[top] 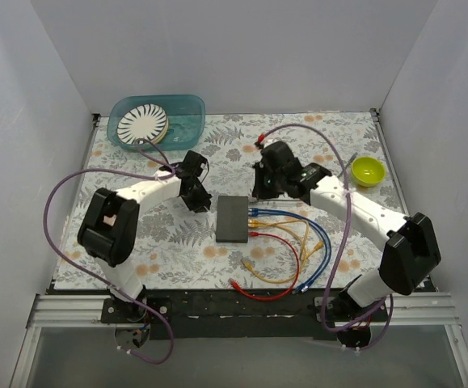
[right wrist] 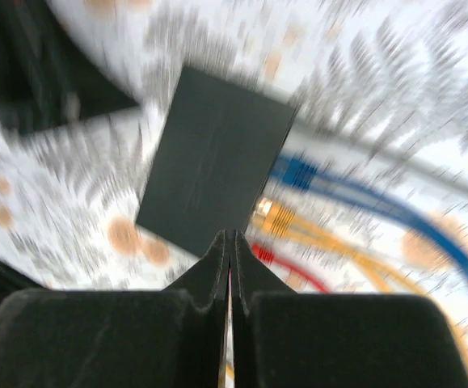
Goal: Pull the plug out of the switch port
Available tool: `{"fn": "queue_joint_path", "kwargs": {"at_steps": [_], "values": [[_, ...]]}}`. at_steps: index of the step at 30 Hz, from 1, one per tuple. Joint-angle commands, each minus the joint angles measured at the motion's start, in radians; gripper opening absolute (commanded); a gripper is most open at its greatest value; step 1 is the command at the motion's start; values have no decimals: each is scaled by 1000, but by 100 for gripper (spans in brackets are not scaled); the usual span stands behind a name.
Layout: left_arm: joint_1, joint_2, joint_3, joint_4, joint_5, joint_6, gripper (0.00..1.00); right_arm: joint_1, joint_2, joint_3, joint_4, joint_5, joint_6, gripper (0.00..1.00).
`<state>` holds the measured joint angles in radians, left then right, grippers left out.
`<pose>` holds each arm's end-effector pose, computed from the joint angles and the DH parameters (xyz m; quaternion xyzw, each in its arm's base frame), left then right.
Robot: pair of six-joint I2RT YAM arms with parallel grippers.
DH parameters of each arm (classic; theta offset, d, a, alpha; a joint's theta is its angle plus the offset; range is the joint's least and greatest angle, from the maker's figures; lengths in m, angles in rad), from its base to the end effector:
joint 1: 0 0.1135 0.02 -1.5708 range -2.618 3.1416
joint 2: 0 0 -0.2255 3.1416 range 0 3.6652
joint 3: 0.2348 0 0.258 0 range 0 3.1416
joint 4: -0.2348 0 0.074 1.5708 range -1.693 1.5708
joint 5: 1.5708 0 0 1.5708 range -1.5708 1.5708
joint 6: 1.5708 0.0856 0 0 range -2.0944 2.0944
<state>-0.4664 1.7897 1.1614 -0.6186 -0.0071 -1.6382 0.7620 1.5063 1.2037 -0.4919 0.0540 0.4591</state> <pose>0.3201 -0.1605 0.0834 -0.5462 0.8220 -0.1383 0.0829 0.2742 0.2553 0.2073 -0.1295 0.9162 0.1964 0.3243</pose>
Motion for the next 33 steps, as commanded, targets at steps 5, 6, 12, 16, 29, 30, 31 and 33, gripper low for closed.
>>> {"fn": "queue_joint_path", "kwargs": {"at_steps": [5,6,12,16,29,30,31,33], "values": [[-270,-368,-213,54,-8,-48,9,-276,283,204,36,-48,21,1],[-290,-381,-262,86,5,-45,8,-286,317,232,29,-48,21,1],[-370,-454,-451,183,85,-80,0,-320,500,321,21,-115,1,1],[-370,-454,-526,252,116,-86,0,-329,551,281,41,-137,9,1],[-348,-17,-382,323,202,-29,0,-325,307,-148,138,-171,4,1],[-325,6,-349,304,200,-29,0,-322,290,-170,138,-172,-2,1],[-312,34,-336,300,205,-32,0,-320,257,-191,139,-175,-3,1],[-270,56,-309,277,185,-37,0,-313,232,-245,142,-186,-5,1]]}}
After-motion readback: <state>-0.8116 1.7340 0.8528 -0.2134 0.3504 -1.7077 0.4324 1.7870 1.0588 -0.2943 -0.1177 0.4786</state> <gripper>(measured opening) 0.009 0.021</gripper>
